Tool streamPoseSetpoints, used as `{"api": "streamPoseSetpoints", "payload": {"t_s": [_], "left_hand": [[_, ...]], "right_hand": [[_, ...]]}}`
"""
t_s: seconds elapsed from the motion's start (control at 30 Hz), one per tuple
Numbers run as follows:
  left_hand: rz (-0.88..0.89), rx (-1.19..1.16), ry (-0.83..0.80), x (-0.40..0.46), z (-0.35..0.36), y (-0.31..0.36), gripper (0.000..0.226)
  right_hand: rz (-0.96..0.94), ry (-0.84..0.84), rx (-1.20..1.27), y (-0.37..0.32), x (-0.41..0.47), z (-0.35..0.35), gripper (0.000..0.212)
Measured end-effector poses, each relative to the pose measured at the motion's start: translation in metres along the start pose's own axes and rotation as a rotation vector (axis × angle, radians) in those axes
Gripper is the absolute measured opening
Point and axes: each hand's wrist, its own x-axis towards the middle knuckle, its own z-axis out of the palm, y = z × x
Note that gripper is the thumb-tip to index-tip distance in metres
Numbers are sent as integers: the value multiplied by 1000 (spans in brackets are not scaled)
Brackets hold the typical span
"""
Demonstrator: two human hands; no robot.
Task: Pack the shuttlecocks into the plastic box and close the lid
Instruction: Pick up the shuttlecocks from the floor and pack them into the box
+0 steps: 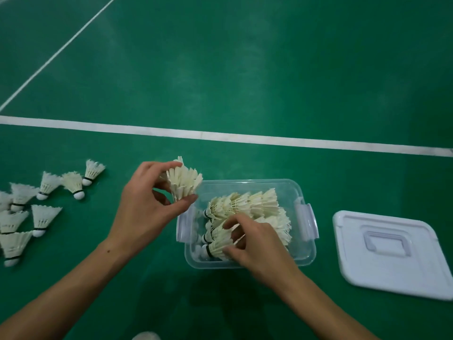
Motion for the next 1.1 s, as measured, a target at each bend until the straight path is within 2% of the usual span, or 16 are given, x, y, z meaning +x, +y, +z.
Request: {"api": "streamPoseSetpoints", "payload": {"t_s": [0.17, 0.33, 0.43, 0.57, 0.67, 0.77, 0.87, 0.97, 1.1], "left_hand": [[30, 0, -39, 5, 1, -1, 63], [26, 9, -117, 3, 2, -4, 65], [35, 13, -186, 0, 3, -6, 68], [107, 54, -265, -4, 4, -7, 71], [162, 135, -288, -5, 5, -7, 73], [209, 233, -289, -1, 8, -7, 74], [252, 322, -282, 3, 14, 0, 72], [311, 403, -280, 8, 24, 6, 68], [333, 419, -294, 8, 38, 10, 64]], "right_hand": [[120, -77, -43, -3, 19, 14, 50], [252, -234, -47, 7, 36, 19, 57], [249, -293, -34, 10, 40, 16, 56], [213, -350, 102, 10, 37, 1, 56], [176, -262, 197, 7, 30, -21, 45], [129, -23, 311, -4, 25, -43, 30], [57, 152, 548, -24, 20, -52, 26], [-5, 161, 617, -38, 20, -44, 34], [-19, 192, 507, -33, 24, -32, 39]]}}
